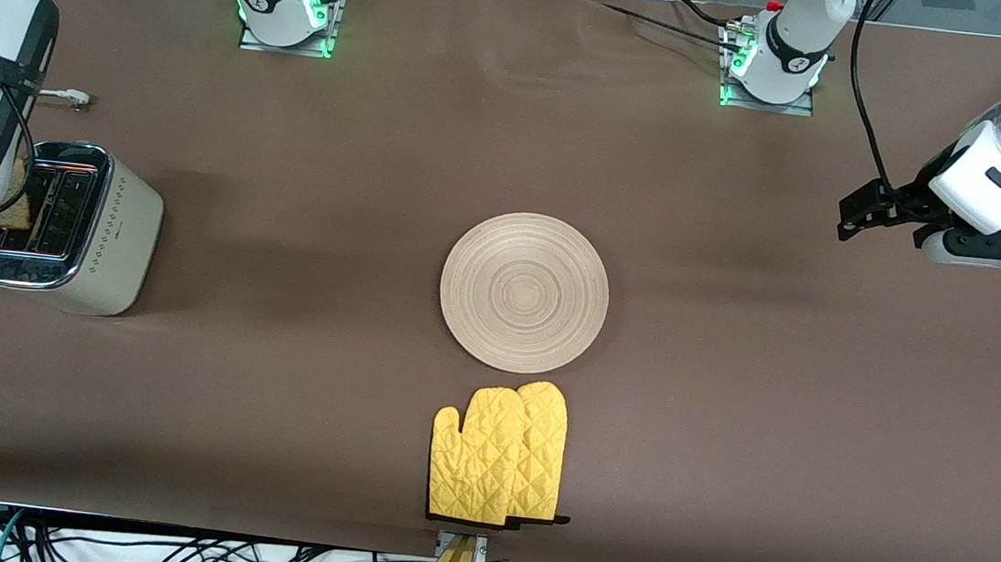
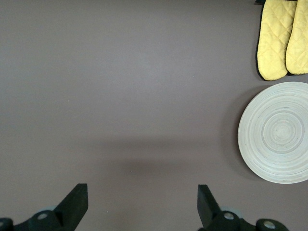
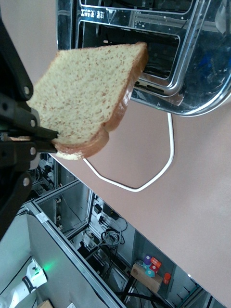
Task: Move plate and put bread in toaster
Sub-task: 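Align the held bread above the toaster slot with the right gripper, then lower the bread into the toaster slot and open the right gripper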
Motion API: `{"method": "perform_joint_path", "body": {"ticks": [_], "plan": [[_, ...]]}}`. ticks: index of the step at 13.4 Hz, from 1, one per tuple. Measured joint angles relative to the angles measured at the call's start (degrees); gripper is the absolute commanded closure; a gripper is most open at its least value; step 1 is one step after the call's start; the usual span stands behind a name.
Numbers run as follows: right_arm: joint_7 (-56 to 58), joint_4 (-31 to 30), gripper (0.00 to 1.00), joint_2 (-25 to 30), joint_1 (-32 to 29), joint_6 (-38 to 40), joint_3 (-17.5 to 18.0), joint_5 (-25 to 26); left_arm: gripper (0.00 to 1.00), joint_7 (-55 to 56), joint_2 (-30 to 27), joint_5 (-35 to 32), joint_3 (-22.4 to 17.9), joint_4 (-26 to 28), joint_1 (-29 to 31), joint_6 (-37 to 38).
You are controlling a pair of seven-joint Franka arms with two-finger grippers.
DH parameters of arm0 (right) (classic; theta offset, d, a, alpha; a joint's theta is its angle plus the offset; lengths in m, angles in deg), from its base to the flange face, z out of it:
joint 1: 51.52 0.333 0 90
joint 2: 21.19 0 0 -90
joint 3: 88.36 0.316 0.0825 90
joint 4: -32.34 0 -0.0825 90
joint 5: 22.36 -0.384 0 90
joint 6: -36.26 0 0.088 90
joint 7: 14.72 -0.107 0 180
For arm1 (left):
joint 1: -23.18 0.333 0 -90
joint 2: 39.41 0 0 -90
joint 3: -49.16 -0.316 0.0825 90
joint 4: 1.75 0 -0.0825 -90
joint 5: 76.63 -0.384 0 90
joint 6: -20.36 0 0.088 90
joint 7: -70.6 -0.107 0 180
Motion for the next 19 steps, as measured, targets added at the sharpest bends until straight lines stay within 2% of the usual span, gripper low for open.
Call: {"method": "perform_joint_path", "body": {"ticks": [12,19], "plan": [[-11.9,0.2,1.0,-2.3,1.4,-0.5,0.3,0.0,0.0,0.0,0.0,0.0,0.0,0.0,0.0,0.0],[-22.8,0.8,1.0,-2.3,2.6,-0.4,0.2,1.3,0.0,0.0,0.0,0.0,0.0,0.0,0.1,0.0]]}}
